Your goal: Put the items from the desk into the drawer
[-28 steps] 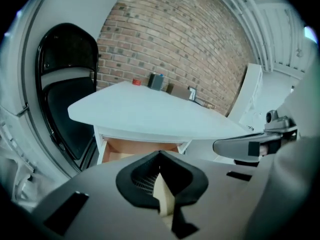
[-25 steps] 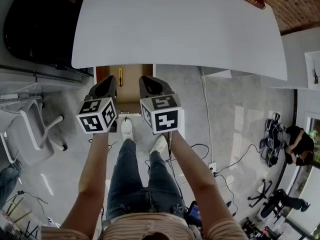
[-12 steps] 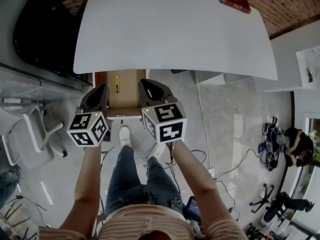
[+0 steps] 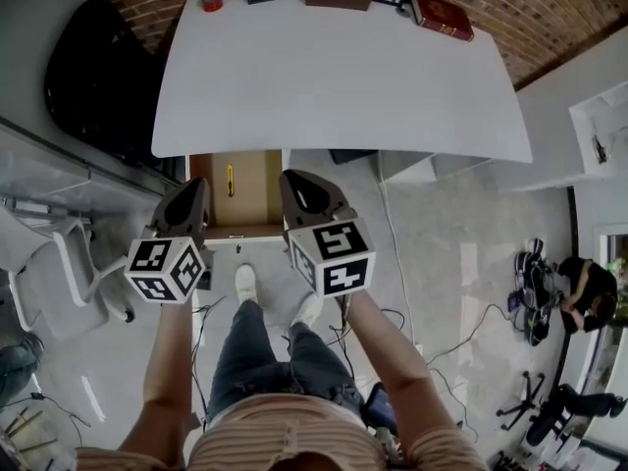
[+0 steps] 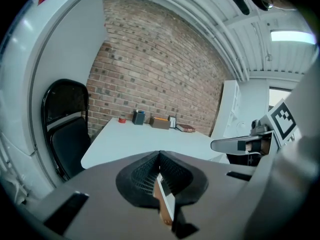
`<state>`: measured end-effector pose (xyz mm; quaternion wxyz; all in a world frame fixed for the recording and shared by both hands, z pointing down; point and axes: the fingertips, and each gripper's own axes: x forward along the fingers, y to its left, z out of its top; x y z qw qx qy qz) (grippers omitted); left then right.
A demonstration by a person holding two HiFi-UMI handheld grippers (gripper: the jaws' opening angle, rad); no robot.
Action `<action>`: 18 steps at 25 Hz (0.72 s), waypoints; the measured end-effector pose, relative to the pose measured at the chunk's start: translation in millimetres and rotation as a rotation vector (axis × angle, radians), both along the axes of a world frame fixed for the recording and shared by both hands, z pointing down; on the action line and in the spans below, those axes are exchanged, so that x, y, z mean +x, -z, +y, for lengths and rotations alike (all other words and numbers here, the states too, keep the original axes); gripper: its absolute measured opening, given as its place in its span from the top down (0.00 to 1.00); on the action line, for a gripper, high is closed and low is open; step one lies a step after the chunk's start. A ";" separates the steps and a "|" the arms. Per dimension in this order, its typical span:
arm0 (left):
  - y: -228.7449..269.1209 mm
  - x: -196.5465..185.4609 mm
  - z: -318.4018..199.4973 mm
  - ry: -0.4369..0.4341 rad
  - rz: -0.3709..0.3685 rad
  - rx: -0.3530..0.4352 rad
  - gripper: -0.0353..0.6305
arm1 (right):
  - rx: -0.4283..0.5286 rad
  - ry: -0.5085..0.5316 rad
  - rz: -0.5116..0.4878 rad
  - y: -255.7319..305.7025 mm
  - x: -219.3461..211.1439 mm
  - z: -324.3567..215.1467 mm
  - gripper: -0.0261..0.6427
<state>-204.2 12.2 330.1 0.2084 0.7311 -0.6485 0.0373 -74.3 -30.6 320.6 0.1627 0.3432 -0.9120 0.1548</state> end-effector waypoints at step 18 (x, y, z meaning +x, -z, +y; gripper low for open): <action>70.7 36.8 53.4 -0.033 -0.037 0.134 0.93 | 0.201 0.006 -0.064 79.0 37.1 39.8 0.94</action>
